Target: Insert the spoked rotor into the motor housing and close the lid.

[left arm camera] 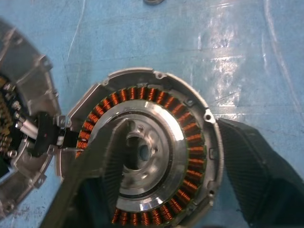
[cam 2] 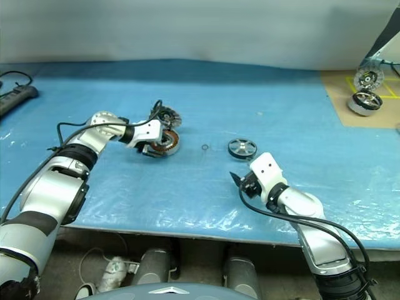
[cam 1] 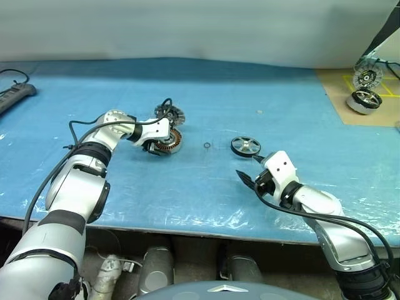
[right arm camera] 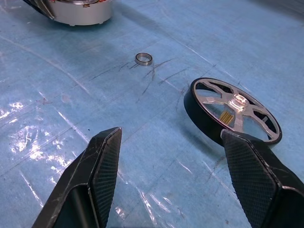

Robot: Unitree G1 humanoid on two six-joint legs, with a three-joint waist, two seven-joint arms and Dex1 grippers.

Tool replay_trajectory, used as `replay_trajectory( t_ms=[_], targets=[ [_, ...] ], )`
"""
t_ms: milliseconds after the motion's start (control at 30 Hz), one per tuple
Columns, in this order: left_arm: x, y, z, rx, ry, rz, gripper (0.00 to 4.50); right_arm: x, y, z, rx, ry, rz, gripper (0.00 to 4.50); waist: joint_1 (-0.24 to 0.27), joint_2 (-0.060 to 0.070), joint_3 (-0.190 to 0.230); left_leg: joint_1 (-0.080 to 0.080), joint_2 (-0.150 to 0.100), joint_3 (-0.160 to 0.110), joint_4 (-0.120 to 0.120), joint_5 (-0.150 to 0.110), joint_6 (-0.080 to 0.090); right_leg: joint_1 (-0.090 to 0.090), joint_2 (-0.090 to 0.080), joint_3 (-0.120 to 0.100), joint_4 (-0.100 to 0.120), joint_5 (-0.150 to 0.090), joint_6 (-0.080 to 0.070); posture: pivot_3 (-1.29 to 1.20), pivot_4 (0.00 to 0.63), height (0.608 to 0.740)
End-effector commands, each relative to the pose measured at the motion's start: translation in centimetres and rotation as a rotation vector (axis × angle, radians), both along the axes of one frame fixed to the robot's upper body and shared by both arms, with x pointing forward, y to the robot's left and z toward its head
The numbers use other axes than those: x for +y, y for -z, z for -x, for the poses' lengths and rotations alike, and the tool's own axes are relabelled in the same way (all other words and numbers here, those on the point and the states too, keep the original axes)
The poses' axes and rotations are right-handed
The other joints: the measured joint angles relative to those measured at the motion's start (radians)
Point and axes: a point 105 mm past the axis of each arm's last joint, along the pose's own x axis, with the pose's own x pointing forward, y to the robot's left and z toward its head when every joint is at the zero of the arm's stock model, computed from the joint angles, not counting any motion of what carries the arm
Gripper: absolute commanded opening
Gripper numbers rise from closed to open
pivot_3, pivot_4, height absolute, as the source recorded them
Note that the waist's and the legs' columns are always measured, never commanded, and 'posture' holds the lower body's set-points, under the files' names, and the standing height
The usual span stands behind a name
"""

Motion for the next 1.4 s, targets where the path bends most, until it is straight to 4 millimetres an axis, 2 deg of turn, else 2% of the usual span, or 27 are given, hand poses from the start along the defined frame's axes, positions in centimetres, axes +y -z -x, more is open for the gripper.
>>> replay_trajectory(
  t_ms=[33,133,167,300,433,567,667,867,1000,1100,1300,1400],
  targets=[
    [1.9,2.6,0.9,0.068,-0.033,-0.077,2.26,0.1,-1.4,-0.1,-0.061,-0.011,0.008,3.56,0.000,0.001,0.000,0.003,0.000,0.000,0.000,0.000,0.000,0.002,0.000,0.000,0.000,0.000,0.000,0.00,0.150,0.740],
    [1.6,2.7,1.4,0.091,0.007,-0.074,1.50,0.1,-1.4,-0.2,-0.061,-0.009,0.010,3.56,0.004,0.001,0.000,0.011,0.000,0.000,-0.002,0.000,0.000,0.010,-0.001,0.001,-0.001,-0.005,0.008,0.00,0.150,0.740],
    [1.6,2.9,1.4,0.086,0.004,-0.081,1.38,0.1,-1.4,-0.2,-0.061,-0.010,0.010,3.56,0.004,0.000,0.000,0.013,-0.001,0.000,-0.002,0.000,0.000,0.012,-0.001,0.001,-0.002,-0.005,0.008,0.00,0.150,0.740],
    [1.9,3.4,1.7,0.085,0.030,-0.120,1.38,0.1,-1.3,-0.2,-0.058,-0.012,0.012,3.56,0.004,0.001,0.000,0.014,-0.002,0.000,-0.004,0.000,0.000,0.013,-0.002,0.002,-0.003,-0.005,0.008,0.00,0.150,0.740],
    [1.3,3.3,2.4,0.109,0.083,-0.091,1.38,0.2,-1.4,-0.2,-0.059,-0.012,0.011,3.56,0.004,0.001,-0.001,0.014,-0.002,0.001,-0.008,0.000,0.000,0.011,-0.002,0.002,-0.003,-0.005,0.005,0.00,0.150,0.740],
    [-0.8,1.9,2.1,0.169,0.059,0.072,1.38,0.2,-1.2,0.0,-0.054,-0.015,0.016,3.56,0.007,0.001,-0.001,0.014,-0.004,0.001,-0.014,0.000,0.000,0.010,-0.002,0.002,-0.004,-0.006,-0.001,0.00,0.150,0.740],
    [-2.4,0.8,1.3,0.218,-0.039,0.201,1.38,0.1,-1.2,0.0,-0.053,-0.014,0.021,3.56,0.014,0.001,-0.001,0.011,-0.004,0.001,-0.015,0.000,-0.001,0.008,-0.002,0.001,-0.003,-0.007,-0.001,0.00,0.150,0.740],
    [-3.3,0.3,3.9,0.310,-0.025,0.185,1.38,0.0,-0.9,0.5,-0.042,-0.006,0.018,3.56,0.006,0.001,-0.001,0.005,-0.003,0.001,-0.015,0.000,0.000,0.002,-0.002,0.000,-0.003,-0.008,-0.002,0.00,0.150,0.740],
    [-4.1,0.5,7.3,0.391,-0.021,0.157,1.38,0.2,-0.8,0.6,-0.037,-0.011,0.016,3.56,-0.003,0.001,-0.001,0.005,-0.002,0.002,-0.016,0.000,0.000,0.000,-0.002,-0.001,-0.003,-0.009,-0.004,0.00,0.150,0.740],
    [-4.4,0.6,8.4,0.401,-0.056,0.142,1.38,0.2,-0.7,0.6,-0.033,-0.013,0.017,3.56,-0.002,0.001,0.000,0.005,-0.002,0.002,-0.016,0.000,0.000,0.000,-0.002,-0.001,-0.003,-0.009,-0.004,0.00,0.150,0.740],
    [-4.7,1.3,7.2,0.430,-0.244,0.179,1.38,0.6,-0.6,0.6,-0.027,-0.023,0.014,3.56,-0.001,0.002,-0.001,0.007,-0.002,0.002,-0.016,0.000,-0.001,0.002,-0.002,0.000,-0.002,-0.009,-0.004,0.00,0.150,0.740],
    [-4.8,1.8,7.1,0.430,-0.284,0.181,1.38,0.6,-0.5,0.6,-0.026,-0.025,0.014,3.56,-0.001,0.002,-0.001,0.009,-0.002,0.002,-0.016,0.000,-0.001,0.004,-0.002,0.000,-0.002,-0.010,-0.004,0.00,0.150,0.740]
  ],
)
